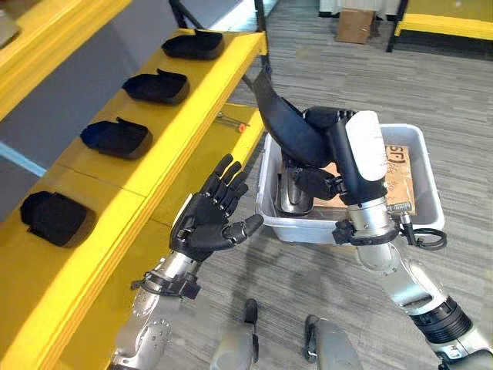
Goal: Move parts from the plastic box to the shelf.
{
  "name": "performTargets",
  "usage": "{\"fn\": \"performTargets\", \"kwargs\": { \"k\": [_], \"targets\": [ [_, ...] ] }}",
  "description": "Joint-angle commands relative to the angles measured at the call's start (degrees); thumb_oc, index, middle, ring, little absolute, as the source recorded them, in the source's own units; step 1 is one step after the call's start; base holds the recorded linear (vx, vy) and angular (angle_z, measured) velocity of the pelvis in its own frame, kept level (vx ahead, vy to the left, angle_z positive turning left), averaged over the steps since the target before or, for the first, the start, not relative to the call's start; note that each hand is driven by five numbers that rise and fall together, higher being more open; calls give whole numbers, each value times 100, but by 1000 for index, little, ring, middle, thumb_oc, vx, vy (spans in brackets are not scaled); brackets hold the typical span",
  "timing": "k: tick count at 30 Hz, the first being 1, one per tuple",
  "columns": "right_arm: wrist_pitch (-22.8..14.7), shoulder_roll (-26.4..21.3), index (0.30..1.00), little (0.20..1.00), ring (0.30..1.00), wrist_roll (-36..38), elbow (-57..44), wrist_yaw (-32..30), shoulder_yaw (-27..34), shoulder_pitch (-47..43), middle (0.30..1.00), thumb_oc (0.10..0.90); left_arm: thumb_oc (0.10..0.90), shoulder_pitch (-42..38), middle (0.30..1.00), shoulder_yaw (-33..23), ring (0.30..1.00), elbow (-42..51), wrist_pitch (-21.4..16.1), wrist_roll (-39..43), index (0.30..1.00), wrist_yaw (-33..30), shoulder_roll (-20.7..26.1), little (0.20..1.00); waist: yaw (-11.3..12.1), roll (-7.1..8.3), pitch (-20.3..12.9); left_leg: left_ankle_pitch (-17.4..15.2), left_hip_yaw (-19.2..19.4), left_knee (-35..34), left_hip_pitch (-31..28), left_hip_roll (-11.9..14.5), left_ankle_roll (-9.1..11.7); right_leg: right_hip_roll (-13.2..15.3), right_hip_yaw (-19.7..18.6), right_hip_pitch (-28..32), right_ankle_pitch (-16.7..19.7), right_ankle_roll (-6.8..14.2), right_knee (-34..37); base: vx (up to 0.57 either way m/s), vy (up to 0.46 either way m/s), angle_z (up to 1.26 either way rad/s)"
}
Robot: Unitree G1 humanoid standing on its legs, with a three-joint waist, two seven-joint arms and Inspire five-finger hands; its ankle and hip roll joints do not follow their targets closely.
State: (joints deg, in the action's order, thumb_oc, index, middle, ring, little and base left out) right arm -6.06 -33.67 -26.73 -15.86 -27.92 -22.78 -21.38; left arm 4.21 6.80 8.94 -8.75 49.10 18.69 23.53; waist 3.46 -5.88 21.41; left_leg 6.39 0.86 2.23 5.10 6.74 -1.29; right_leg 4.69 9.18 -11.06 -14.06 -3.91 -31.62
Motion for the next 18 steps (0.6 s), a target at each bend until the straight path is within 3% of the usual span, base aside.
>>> {"fn": "performTargets", "kwargs": {
  "k": [1,6,10,11,12,13,18],
  "targets": [
    [-557,264,300,300,300,28,-486,-264,284,-695,300,400,900,-219,1000,-139,1000,78,-619,50,1000,477,-8,1000,-176,125,-586,544,687,-116,107,672,710,-44,584,1175,-3,1,1148,-140,36,153],
    [-736,257,300,300,300,144,-419,-221,156,-690,300,400,900,-239,1000,-38,1000,-4,-994,-15,1000,424,44,1000,-297,306,-672,324,828,368,-262,907,699,255,733,1117,187,83,1257,-106,114,63],
    [-965,94,300,300,300,234,-190,-257,102,-840,300,400,900,-385,1000,123,1000,-5,-1289,41,1000,190,37,1000,-387,445,-854,611,901,1048,-483,1202,846,562,869,968,463,78,1528,-183,327,44],
    [-1001,55,300,300,300,274,-163,-250,92,-873,300,400,900,-443,1000,156,1000,-34,-1354,17,1000,106,16,1000,-431,434,-917,650,989,1095,-536,1272,882,635,917,892,487,82,1538,-264,675,56],
    [-1075,-10,300,300,300,340,-123,-203,44,-971,300,400,900,-497,1000,217,1000,-85,-1513,-87,1000,-16,-3,1000,-487,256,-1012,659,1098,812,-717,1311,914,744,950,703,555,171,1529,-213,628,65],
    [-1081,-28,300,300,300,361,-121,-185,33,-981,300,400,900,-492,1000,226,1000,-82,-1533,-103,1000,-49,2,1000,-499,212,-1019,625,1131,715,-770,1300,922,774,951,682,535,205,1497,-170,611,70],
    [-1028,-3,300,300,300,400,-96,-58,-19,-1055,300,400,900,-516,1000,259,1000,-8,-1682,-345,1000,-392,64,1000,-461,-19,-1126,252,1296,59,-960,979,871,959,967,823,843,519,1947,-64,392,54]
  ]
}}
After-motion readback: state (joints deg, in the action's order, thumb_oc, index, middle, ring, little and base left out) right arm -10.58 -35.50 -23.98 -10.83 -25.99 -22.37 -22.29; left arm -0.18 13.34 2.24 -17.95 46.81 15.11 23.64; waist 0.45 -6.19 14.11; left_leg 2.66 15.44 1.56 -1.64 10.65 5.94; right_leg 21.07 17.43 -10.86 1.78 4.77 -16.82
